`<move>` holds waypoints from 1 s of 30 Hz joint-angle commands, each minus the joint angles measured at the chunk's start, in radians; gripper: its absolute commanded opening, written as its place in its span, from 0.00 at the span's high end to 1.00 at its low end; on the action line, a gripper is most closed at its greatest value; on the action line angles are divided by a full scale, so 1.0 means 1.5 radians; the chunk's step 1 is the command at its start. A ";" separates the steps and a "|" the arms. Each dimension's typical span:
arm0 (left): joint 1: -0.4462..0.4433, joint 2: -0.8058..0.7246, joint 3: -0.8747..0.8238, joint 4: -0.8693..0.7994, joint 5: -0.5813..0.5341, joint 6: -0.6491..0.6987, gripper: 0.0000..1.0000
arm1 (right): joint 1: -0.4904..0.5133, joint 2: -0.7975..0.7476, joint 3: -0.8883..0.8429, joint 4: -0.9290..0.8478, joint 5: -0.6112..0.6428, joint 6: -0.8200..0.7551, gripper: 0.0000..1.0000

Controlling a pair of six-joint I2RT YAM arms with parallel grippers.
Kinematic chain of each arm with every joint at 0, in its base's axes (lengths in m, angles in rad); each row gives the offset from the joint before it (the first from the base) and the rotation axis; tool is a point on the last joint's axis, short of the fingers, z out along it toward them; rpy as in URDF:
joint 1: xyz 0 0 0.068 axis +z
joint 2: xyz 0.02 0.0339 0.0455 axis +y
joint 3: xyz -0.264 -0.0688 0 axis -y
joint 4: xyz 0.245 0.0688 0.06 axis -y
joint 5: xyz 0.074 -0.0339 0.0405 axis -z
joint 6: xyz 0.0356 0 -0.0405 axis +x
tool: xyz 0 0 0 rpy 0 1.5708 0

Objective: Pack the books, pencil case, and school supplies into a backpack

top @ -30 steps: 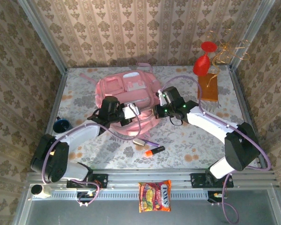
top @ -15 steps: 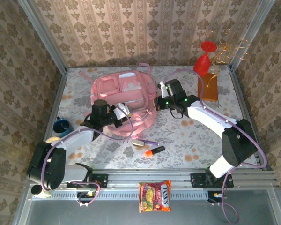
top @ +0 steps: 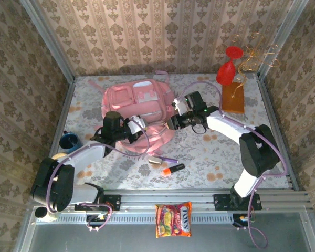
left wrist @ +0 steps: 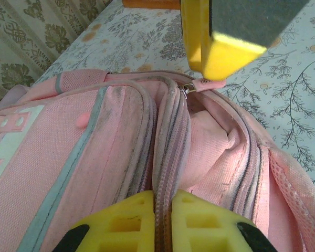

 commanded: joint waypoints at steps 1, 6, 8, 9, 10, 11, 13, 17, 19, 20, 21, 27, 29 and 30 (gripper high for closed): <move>-0.001 -0.003 0.026 0.010 0.026 -0.024 0.91 | 0.006 0.009 0.018 -0.004 -0.047 -0.021 0.57; -0.002 0.002 0.030 0.008 0.026 -0.023 0.92 | 0.019 0.020 0.022 -0.008 -0.038 -0.021 0.61; -0.002 0.003 0.031 0.007 0.025 -0.022 0.92 | 0.024 0.026 0.027 -0.012 -0.025 -0.019 0.62; -0.003 0.002 0.031 0.007 0.025 -0.021 0.91 | 0.026 0.029 0.027 -0.012 -0.022 -0.019 0.63; -0.002 0.003 0.031 0.006 0.025 -0.022 0.92 | 0.029 0.033 0.028 -0.013 -0.019 -0.019 0.63; -0.003 0.004 0.031 0.006 0.024 -0.023 0.92 | 0.032 0.036 0.031 -0.013 -0.013 -0.017 0.64; -0.002 0.003 0.032 0.006 0.024 -0.023 0.92 | 0.039 0.043 0.034 -0.012 -0.003 -0.015 0.65; -0.003 0.004 0.031 0.006 0.021 -0.023 0.92 | 0.050 0.048 0.033 -0.001 0.019 -0.005 0.71; -0.002 0.004 0.031 0.005 0.017 -0.023 0.92 | 0.051 0.046 0.027 0.008 0.027 0.003 0.78; -0.002 0.004 0.031 0.004 0.015 -0.023 0.92 | 0.051 0.044 0.022 0.015 0.032 0.008 0.82; -0.002 0.003 0.030 0.004 0.014 -0.023 0.92 | 0.051 0.040 0.017 0.019 0.037 0.013 0.85; -0.002 0.003 0.031 -0.004 0.006 -0.011 0.87 | 0.051 -0.004 -0.029 0.044 0.066 0.032 1.00; -0.005 -0.001 0.036 -0.019 0.006 0.002 0.73 | 0.052 -0.024 -0.043 0.053 0.063 0.042 1.00; -0.009 -0.005 0.039 -0.029 -0.001 0.013 0.65 | 0.052 -0.035 -0.050 0.058 0.058 0.049 1.00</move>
